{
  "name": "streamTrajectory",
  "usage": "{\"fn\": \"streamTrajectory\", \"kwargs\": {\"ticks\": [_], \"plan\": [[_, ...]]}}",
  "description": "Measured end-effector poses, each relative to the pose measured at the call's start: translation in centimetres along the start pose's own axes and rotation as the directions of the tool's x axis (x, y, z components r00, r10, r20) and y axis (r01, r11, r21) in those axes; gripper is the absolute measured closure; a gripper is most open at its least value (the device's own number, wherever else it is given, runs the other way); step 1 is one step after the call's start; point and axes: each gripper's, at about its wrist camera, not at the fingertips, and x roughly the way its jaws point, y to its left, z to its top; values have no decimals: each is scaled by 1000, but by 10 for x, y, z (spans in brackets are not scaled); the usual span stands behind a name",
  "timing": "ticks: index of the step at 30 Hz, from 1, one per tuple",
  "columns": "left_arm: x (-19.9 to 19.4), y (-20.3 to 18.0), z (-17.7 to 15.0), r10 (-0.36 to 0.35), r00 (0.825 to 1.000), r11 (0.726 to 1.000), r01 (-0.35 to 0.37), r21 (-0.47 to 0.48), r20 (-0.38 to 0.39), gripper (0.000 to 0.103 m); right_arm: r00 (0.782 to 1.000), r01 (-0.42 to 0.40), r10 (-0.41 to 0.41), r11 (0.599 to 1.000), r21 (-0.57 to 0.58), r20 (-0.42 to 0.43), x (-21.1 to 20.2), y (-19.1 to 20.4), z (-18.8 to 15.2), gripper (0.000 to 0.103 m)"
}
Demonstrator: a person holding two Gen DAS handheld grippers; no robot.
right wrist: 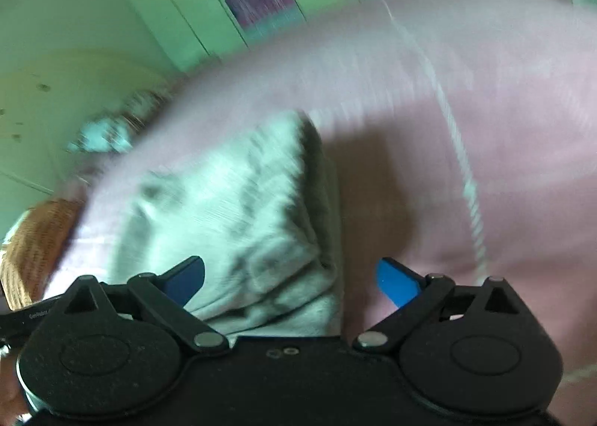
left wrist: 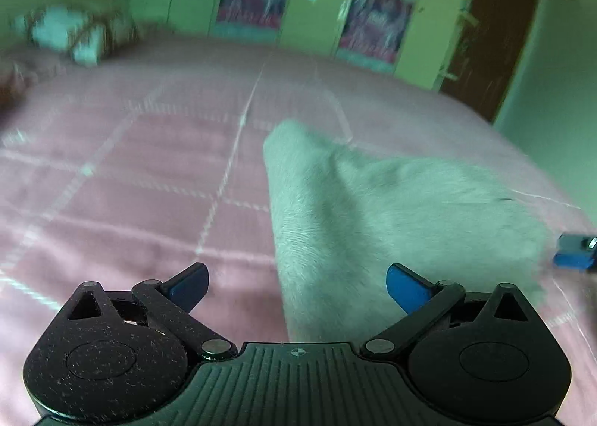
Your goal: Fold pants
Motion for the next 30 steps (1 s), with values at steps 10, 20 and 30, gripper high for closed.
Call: {"fn": "streamTrajectory", "kwargs": {"ticks": [10,20,30], "plan": [[-147,-21,-76,36,996,997,-31,-64,78,0,988,72,-70,997,-12,138,-144,33,-90,9],[-274,-83,-137,17,985,998,-28,57,174,0,958,111,-81,989,-97,273,-246,104,-167,6],[-355,-116,-165,30,968,995,-53,84,250,0,944,222,-134,934,-279,300,-304,151,-207,6]]}}
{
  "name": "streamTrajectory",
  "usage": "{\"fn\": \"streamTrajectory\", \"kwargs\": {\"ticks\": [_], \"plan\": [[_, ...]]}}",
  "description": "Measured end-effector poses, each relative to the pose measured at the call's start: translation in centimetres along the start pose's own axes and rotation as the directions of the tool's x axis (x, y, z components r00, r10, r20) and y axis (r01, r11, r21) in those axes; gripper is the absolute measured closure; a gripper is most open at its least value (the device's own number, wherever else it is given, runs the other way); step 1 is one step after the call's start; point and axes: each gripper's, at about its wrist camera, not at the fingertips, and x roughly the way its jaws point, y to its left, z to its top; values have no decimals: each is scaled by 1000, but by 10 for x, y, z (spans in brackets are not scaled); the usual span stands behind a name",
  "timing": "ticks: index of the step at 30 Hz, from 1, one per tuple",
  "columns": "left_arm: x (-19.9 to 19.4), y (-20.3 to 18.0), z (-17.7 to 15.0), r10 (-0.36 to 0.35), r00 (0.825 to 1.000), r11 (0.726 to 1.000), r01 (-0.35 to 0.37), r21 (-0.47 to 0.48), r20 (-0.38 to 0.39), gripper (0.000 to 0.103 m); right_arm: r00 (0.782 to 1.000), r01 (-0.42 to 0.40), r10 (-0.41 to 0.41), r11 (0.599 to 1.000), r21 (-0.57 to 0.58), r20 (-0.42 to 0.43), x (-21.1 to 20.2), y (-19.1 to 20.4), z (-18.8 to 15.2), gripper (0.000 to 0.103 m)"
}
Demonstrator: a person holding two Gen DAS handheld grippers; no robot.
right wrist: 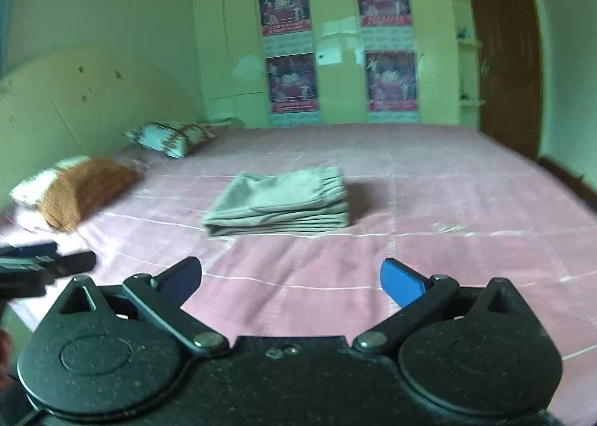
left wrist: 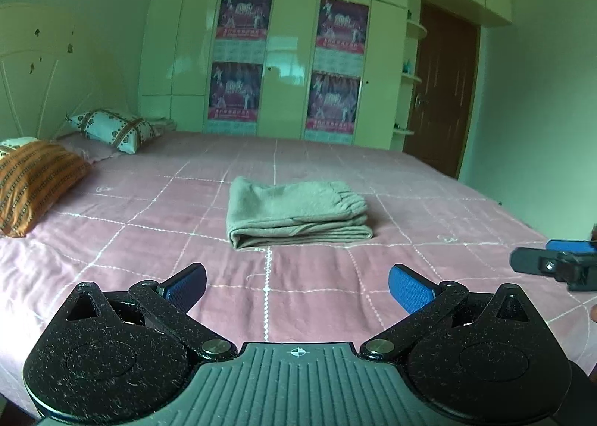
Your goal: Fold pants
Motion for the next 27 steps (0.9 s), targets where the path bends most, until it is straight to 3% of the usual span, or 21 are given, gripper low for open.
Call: {"fn": "streamTrajectory", "kwargs": {"ticks": [4,11,27], "plan": [[-23,-9,4,-58,998,998,58,-24,13,0,998,14,-13,1000,-21,54,-32,-1,-8,6],[-48,-19,-9,-24,999,999,25,-27,48,0,996,16,-23,997,77,85,-49,-9,-11,6],[-52,-23,-8,-10,998,1000,10,3,66,0,993,26,-32,998,55,117,-53,9,-12,6]]}}
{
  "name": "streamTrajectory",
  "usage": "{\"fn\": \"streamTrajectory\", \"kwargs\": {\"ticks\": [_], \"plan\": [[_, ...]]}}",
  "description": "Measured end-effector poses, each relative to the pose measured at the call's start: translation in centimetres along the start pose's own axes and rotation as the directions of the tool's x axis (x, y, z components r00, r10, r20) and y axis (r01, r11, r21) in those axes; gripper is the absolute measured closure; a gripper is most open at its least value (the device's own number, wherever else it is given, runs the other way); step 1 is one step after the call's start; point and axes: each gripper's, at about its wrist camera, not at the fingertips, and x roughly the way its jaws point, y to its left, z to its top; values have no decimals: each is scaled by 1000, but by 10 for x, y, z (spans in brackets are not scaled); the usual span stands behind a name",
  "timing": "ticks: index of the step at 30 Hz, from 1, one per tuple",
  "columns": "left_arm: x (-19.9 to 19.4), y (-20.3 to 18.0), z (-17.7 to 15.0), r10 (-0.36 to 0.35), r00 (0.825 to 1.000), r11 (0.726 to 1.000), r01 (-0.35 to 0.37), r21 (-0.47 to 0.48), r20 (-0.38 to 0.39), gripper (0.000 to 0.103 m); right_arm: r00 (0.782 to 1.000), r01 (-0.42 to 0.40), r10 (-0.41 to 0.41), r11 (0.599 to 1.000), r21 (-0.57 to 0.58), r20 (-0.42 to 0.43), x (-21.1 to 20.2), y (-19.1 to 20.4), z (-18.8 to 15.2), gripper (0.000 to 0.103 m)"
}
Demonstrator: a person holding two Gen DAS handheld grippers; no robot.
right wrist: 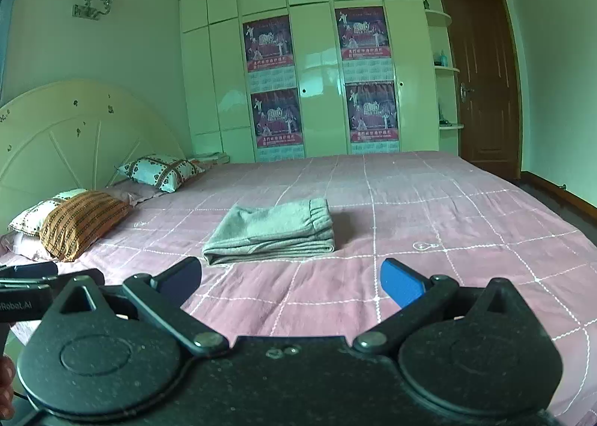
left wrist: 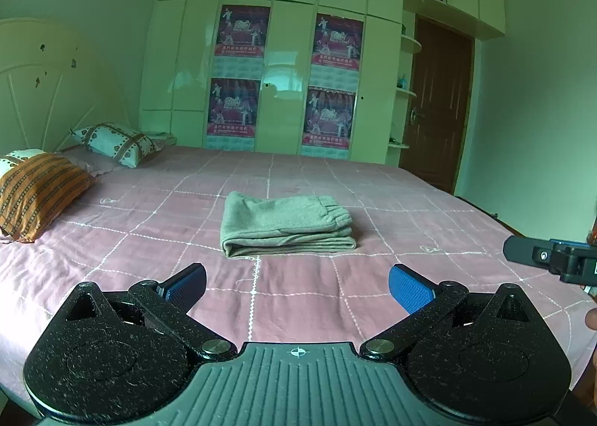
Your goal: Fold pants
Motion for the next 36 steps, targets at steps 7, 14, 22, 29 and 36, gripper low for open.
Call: {"fn": "streamTrajectory", "kwargs": {"ticks": [7,14,22,29,36], "plan": [[-4,-5,-1,-12,1000,1000,12,10,3,0,1000,4,-4,1000,2,6,-1,1,-1,6],[-6,-7,-1,-18,1000,1000,18,10,1,0,1000,7,-7,1000,0,5,-1,1,-2,6],[-10,-9,0,-20,1000,1000,20,6,2,0,1000,10,-10,1000,2,4,-1,1,-2,6],[-11,-9,1,-24,1000,1000,24,8,-1,0,1000,9,-9,1000,-1,1,-1,3,-2,6],[-14,-10,3,-27,1000,1000,27,9,0,0,1000,9,-9,1000,-1,0,-2,3,-2,6]]}}
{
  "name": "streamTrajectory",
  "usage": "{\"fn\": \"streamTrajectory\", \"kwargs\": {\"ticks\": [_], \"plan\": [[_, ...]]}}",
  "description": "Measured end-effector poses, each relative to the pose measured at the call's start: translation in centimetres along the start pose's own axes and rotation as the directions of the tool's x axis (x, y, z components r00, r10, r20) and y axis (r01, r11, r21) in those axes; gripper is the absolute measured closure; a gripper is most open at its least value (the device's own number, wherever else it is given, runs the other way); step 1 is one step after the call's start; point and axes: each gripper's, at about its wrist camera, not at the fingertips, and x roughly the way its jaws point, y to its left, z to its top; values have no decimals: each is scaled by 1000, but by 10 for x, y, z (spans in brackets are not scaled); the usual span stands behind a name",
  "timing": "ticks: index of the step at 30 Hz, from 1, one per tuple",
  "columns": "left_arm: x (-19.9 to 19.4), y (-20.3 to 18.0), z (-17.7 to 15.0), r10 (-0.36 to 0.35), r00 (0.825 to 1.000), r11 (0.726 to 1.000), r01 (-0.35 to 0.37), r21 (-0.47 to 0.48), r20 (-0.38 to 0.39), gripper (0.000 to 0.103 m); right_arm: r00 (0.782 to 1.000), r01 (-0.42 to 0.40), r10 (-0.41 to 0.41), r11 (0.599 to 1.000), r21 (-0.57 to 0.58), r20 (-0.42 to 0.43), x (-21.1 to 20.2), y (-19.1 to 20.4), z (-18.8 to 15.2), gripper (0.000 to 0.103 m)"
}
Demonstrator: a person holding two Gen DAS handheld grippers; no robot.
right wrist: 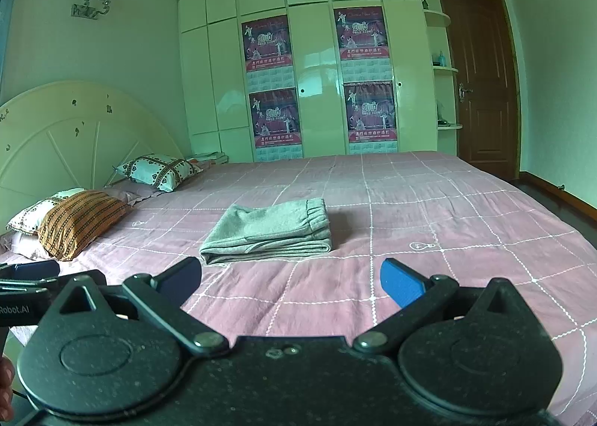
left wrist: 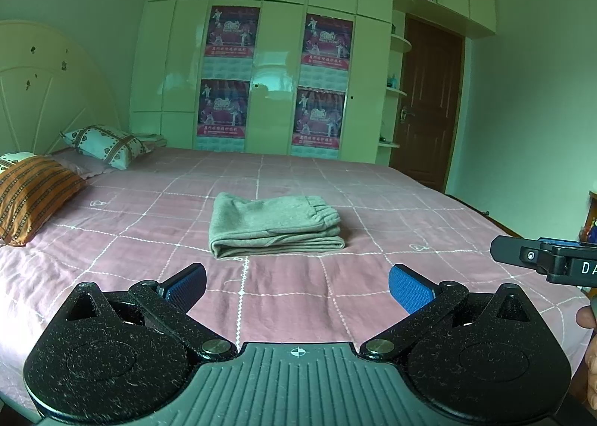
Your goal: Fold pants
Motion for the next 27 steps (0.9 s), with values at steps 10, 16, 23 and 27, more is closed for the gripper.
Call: {"fn": "streamTrajectory", "kwargs": {"ticks": [10,16,23,27], "plan": [[-2,-3,1,-1,1000,1000,1,4,2,0,1000,-4,4,1000,-5,-1,1,-2,-3,6],[-2,-6,1,-5,1000,1000,5,11,-2,0,1000,-5,5,1000,-6,-2,2,-3,-3,6],[-1,-7,2,-16,1000,1000,16,23,-9,0,1000,-6,6,1000,-7,-4,2,-4,-3,6],[-2,-9,1,1,1000,999,-2,50,4,0,1000,-6,6,1000,-7,-3,1,-3,-3,6]]}}
